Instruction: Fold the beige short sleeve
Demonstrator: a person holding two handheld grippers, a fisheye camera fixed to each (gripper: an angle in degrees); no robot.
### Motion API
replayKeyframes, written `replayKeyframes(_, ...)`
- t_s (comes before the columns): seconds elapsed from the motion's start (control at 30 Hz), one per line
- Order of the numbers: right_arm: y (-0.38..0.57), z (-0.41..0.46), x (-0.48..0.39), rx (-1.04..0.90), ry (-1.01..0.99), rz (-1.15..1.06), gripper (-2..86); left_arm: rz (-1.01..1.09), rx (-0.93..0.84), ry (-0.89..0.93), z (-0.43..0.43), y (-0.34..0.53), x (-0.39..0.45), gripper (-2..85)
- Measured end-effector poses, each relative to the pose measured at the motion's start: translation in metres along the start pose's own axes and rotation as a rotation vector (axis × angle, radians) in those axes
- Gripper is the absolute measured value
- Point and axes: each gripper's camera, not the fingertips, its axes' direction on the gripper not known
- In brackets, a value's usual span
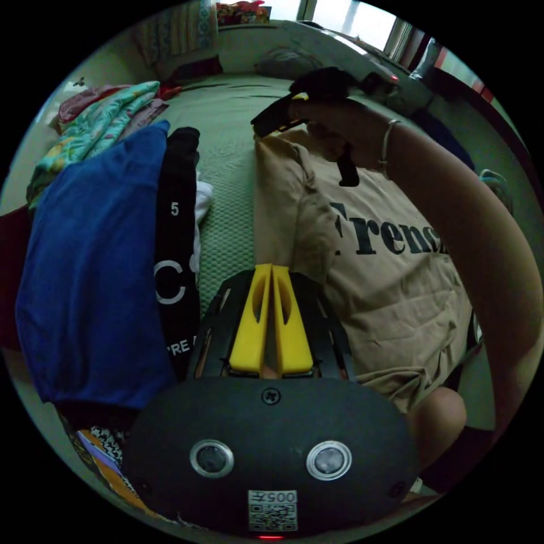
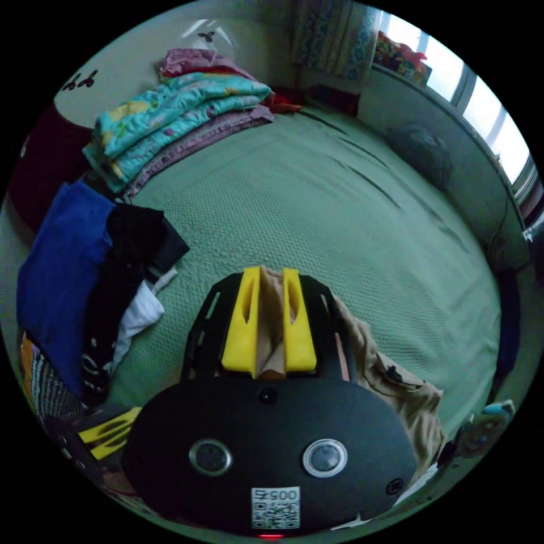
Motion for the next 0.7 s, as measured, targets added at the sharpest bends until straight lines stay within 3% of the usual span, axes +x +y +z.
replayKeyframes(0.1,0.048,-0.03,0.008,0.017,0.001,-0.002,8.0,0.045,0.061,0.062,-0.01,-0.001,0.026,-0.7)
replayKeyframes(0.27,0.155,-0.06,0.022,0.019,-0.066,0.131,8.8,0.126,0.012,0.112,-0.005,-0.009,0.084,-0.6)
replayKeyframes(0.47,0.305,-0.081,0.052,-0.107,0.021,0.276,10.2,0.232,0.048,0.219,-0.013,-0.007,0.17,-0.6)
replayKeyframes(0.7,0.447,-0.115,0.09,-0.113,0.224,0.538,0.0,0.389,0.002,0.199,0.005,-0.001,0.285,-0.4)
